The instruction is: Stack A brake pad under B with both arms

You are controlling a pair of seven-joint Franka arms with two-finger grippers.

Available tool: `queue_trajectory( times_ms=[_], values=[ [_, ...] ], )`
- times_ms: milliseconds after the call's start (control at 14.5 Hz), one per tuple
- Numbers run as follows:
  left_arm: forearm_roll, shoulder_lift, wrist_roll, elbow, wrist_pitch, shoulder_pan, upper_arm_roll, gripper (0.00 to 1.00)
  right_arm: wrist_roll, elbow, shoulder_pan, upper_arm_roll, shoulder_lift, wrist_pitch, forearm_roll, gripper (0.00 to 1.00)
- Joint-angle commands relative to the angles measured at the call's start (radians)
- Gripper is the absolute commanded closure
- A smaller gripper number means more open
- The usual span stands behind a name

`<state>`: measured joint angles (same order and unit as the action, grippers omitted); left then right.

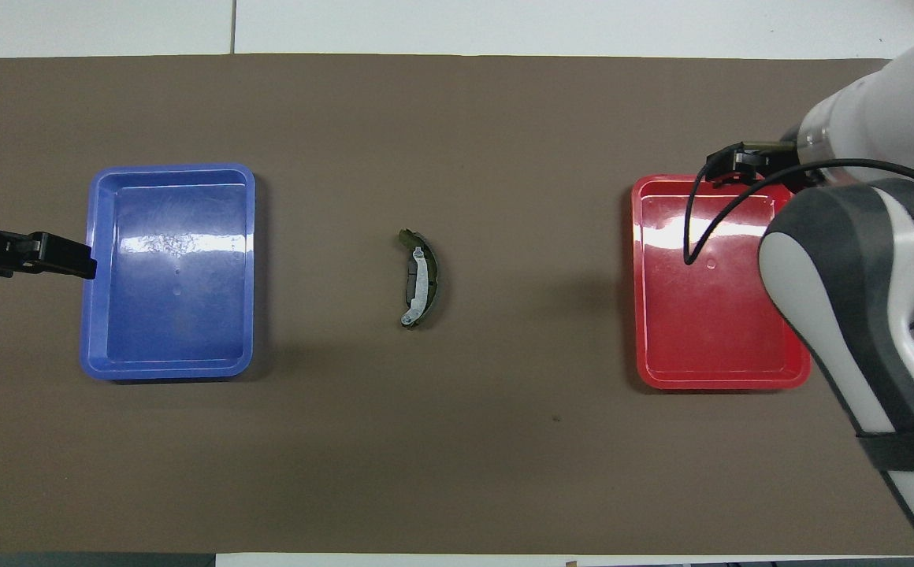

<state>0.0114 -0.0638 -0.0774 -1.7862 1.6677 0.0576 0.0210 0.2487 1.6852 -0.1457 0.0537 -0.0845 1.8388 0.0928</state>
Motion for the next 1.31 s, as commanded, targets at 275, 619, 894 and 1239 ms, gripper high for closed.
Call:
queue_trajectory(
  times_ms=[275,619,894,1239],
  values=[
    [-0.01,-0.011,0.01,0.002,-0.013,-0.009,-0.004,0.0,-0.184,0.088,0.158,-0.015,0.147,-0.135,-0.074,0.0],
    [-0.01,-0.011,0.01,0.002,-0.013,-0.009,-0.004,0.0,-0.128,-0.143,0.144,-0.025,0.08,-0.348,-0.071,0.0],
    [-0.01,-0.011,0.01,0.002,-0.013,-0.009,-0.006,0.0,-0.12,-0.159,0.109,-0.045,0.06,-0.323,-0.067,0.0],
    [-0.01,-0.011,0.01,0.002,-0.013,-0.009,-0.006,0.0,-0.167,-0.16,0.109,-0.045,0.074,-0.296,-0.07,0.0]
  ],
)
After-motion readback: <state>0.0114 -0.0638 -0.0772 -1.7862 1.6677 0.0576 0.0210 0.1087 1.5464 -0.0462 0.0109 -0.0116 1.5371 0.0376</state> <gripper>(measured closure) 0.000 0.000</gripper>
